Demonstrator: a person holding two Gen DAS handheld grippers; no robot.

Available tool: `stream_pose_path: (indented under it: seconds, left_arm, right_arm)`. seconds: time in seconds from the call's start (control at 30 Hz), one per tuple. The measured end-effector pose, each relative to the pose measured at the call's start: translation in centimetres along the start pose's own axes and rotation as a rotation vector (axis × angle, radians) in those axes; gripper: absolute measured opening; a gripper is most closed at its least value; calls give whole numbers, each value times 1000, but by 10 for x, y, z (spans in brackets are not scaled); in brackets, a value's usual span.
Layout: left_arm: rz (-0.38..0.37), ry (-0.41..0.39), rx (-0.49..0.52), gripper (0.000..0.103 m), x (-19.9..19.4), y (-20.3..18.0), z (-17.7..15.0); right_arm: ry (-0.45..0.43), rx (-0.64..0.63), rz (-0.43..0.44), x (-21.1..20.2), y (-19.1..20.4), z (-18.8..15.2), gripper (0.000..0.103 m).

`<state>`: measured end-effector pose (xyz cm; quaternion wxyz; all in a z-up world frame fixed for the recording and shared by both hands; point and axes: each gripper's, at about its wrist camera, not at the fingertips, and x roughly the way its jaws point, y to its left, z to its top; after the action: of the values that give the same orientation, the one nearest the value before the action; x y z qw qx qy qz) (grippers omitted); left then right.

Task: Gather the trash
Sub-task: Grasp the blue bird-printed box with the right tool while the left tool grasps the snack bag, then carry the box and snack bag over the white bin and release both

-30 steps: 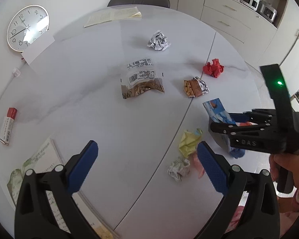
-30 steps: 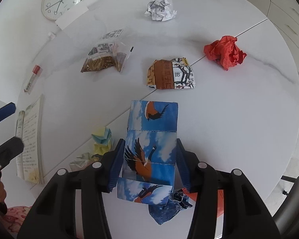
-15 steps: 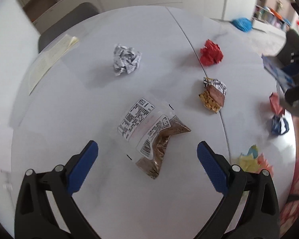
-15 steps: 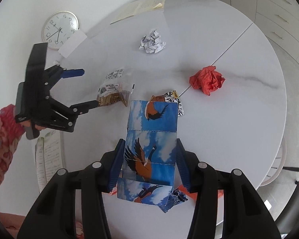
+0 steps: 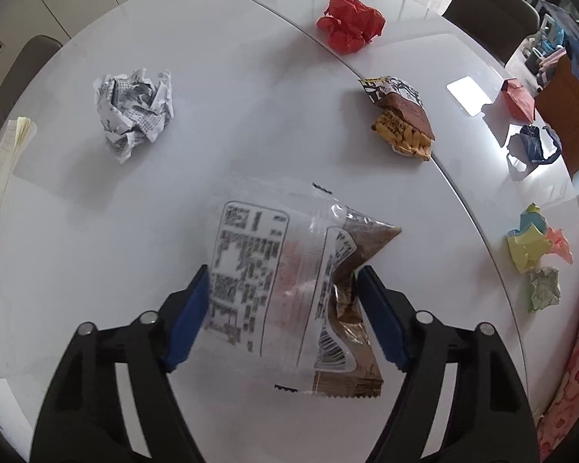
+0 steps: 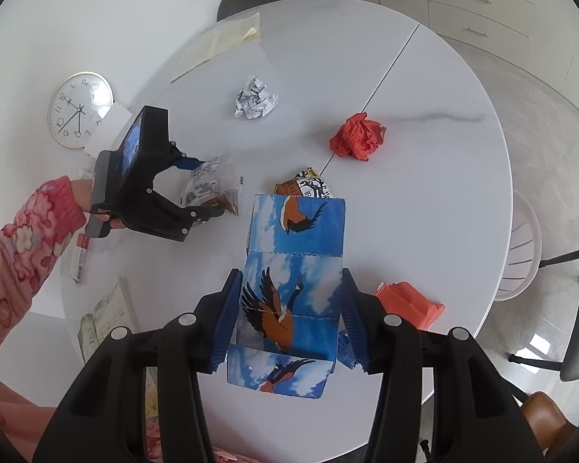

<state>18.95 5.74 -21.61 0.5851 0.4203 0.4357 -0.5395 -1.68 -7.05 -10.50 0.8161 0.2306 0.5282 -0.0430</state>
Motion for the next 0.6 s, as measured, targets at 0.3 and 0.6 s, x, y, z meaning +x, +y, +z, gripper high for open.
stream_pose_path:
  seconds: [0.3, 0.6]
  left_arm:
    - [36, -96, -204, 50, -26, -4, -21]
    - [193, -217, -586, 50, -108, -58, -29]
  right_arm:
    - [-22, 11, 38, -7, -7, 12, 51]
    - [-98, 22, 79, -30, -49, 26, 50]
